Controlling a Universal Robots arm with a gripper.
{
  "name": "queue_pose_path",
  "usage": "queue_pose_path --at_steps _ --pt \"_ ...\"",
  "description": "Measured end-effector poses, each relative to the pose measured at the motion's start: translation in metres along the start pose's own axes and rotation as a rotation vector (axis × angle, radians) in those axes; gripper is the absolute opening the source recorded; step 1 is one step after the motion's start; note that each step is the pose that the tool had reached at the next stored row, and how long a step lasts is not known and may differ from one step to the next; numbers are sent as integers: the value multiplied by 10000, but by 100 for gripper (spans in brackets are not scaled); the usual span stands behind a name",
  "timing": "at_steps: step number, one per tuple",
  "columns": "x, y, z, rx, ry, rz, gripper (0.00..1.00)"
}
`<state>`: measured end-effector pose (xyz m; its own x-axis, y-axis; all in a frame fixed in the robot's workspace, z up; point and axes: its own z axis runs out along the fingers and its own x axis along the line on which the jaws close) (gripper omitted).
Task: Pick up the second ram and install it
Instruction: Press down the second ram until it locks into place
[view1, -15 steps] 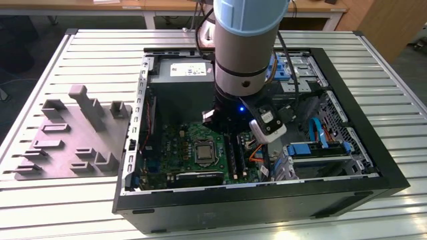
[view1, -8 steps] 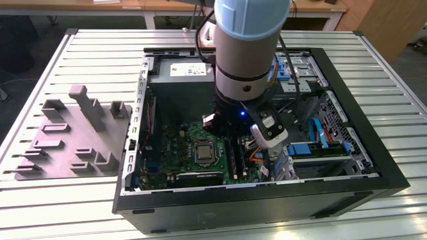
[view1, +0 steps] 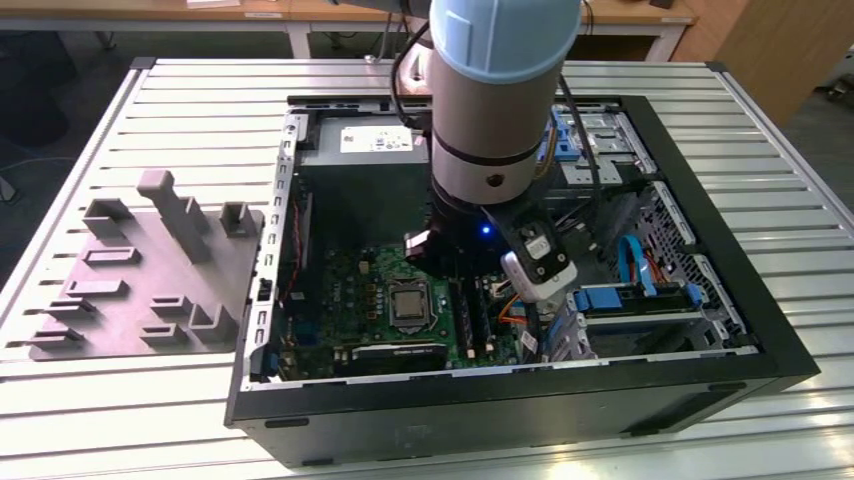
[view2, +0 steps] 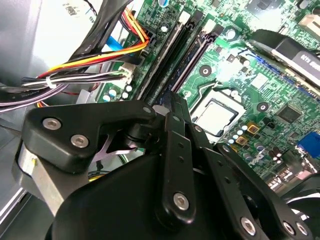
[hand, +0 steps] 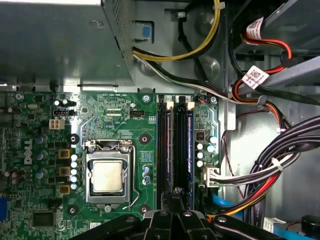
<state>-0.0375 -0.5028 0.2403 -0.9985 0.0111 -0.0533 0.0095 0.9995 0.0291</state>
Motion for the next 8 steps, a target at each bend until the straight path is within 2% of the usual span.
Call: queue_pose_path --at_steps 4,8 --pt "-1 -72 1 -4 8 0 10" --pt "-6 -167 5 -2 60 4 10"
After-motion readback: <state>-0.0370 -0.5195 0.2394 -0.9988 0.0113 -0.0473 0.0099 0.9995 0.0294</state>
